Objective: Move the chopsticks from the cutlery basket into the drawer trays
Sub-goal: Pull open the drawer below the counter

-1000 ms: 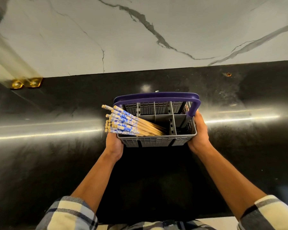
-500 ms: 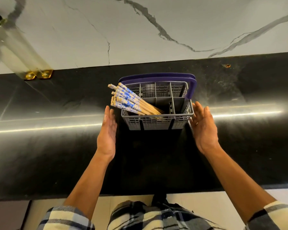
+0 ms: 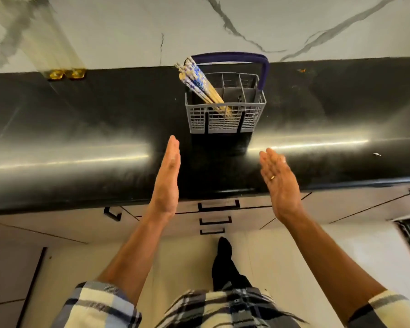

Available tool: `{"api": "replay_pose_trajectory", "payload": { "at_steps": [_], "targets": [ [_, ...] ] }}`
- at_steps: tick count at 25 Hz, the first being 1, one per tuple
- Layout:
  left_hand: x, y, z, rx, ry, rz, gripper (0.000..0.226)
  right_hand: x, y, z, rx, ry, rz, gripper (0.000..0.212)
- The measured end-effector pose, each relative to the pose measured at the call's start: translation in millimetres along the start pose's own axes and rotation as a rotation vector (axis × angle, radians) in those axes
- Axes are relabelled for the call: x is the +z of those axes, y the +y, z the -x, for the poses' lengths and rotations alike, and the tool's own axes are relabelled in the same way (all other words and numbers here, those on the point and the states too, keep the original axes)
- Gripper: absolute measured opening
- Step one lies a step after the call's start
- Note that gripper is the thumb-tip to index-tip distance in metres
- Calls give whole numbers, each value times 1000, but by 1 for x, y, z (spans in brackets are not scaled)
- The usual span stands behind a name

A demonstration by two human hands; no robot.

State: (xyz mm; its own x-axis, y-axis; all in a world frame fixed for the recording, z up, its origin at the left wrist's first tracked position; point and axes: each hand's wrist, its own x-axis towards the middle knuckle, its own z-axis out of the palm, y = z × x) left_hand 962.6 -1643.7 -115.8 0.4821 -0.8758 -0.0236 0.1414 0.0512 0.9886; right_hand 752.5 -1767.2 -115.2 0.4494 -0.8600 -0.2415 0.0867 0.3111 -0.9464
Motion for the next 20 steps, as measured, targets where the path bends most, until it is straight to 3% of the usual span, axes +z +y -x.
{"api": "replay_pose_trajectory", "payload": {
  "at_steps": [4, 6, 8, 11, 15, 20],
  "targets": [
    [16, -9, 50, 85, 66, -287, 47, -1, 22, 44, -134, -42, 212, 45],
    [19, -23, 64, 134, 92, -475, 32, -1, 34, 54, -172, -108, 440, 34],
    [22, -42, 71, 136, 4, -669, 29, 1, 47, 50, -205, -191, 780, 31],
    [23, -79, 72, -51, -209, -967, 37, 5, 63, 31, -190, -331, 1137, 34],
    [22, -120, 48, -224, -300, -1220, 49, 12, 90, 0, -97, -484, 1423, 34],
    [25, -149, 25, -385, -373, -1440, 60, 7, 130, -25, 46, -542, 1568, 45]
  ]
}}
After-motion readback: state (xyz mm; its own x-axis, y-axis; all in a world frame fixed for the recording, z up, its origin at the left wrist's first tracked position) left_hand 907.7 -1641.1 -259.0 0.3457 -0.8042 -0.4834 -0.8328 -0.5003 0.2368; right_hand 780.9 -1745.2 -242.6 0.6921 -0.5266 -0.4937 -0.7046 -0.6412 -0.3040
